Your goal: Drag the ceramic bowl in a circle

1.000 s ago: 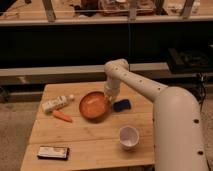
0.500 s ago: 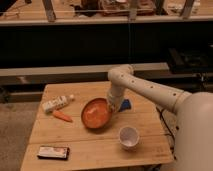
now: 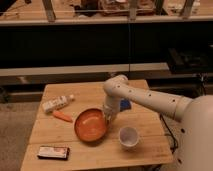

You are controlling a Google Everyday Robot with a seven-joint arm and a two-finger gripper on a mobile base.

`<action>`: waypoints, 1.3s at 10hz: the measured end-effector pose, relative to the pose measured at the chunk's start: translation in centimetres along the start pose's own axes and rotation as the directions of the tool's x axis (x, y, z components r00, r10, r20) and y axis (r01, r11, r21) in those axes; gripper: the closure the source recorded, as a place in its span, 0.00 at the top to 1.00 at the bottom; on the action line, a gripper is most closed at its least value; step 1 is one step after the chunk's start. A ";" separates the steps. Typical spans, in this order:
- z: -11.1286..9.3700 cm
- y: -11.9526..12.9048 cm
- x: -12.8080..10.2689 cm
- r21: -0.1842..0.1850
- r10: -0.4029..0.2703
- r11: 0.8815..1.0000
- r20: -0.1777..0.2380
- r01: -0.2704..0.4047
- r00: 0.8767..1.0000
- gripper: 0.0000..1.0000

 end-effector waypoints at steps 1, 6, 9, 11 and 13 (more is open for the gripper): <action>0.2 -1.0 0.9 0.009 -0.031 0.999 0.009 0.031 0.999 0.05; -0.3 -3.5 8.1 0.027 -0.091 0.995 0.005 0.091 0.996 0.05; -1.7 -0.5 10.1 0.008 0.020 1.000 -0.056 -0.019 0.998 0.05; -3.1 2.3 9.7 -0.010 0.099 0.995 -0.091 -0.100 0.991 0.05; -4.7 5.2 8.3 -0.031 0.165 0.985 -0.114 -0.169 0.980 0.05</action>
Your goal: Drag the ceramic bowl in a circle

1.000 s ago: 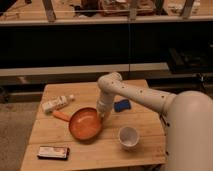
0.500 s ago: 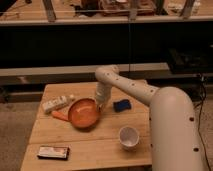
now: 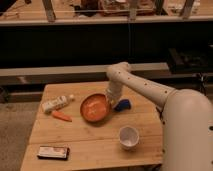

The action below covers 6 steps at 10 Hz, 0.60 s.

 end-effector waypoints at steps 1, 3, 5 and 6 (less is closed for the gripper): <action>-0.6 1.4 -1.2 -0.015 0.024 1.000 0.005 -0.024 1.000 0.05; -0.4 2.8 -3.8 -0.018 0.039 0.999 0.038 -0.038 0.999 0.05; 0.4 3.7 -7.3 -0.007 0.017 1.000 0.087 -0.016 0.996 0.05; 0.7 3.1 -8.3 -0.003 -0.016 1.000 0.100 0.017 0.995 0.05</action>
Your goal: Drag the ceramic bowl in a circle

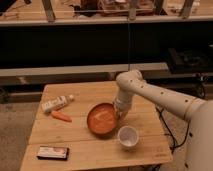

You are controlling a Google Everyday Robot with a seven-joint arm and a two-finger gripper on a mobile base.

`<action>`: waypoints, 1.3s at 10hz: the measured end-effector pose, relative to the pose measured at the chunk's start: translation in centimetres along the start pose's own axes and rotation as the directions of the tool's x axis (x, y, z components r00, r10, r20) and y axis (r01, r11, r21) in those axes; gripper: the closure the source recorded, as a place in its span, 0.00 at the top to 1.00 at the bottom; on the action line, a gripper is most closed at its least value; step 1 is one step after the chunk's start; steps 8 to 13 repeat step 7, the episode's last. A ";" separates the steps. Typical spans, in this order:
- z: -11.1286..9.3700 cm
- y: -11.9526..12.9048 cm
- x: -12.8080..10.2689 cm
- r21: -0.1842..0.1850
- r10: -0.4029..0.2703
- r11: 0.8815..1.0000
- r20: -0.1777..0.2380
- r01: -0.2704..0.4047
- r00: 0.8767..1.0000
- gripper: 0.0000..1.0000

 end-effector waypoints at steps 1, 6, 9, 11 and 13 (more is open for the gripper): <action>0.3 -0.8 -0.5 0.001 -0.027 1.000 0.007 0.027 1.000 0.05; 1.4 -8.4 -0.6 -0.051 -0.185 0.981 0.013 0.186 0.983 0.05; 1.9 -9.3 -0.7 -0.047 -0.179 0.983 0.014 0.180 0.984 0.05; 1.9 -9.3 -0.7 -0.047 -0.179 0.983 0.014 0.180 0.984 0.05; 1.9 -9.3 -0.7 -0.047 -0.179 0.983 0.014 0.180 0.984 0.05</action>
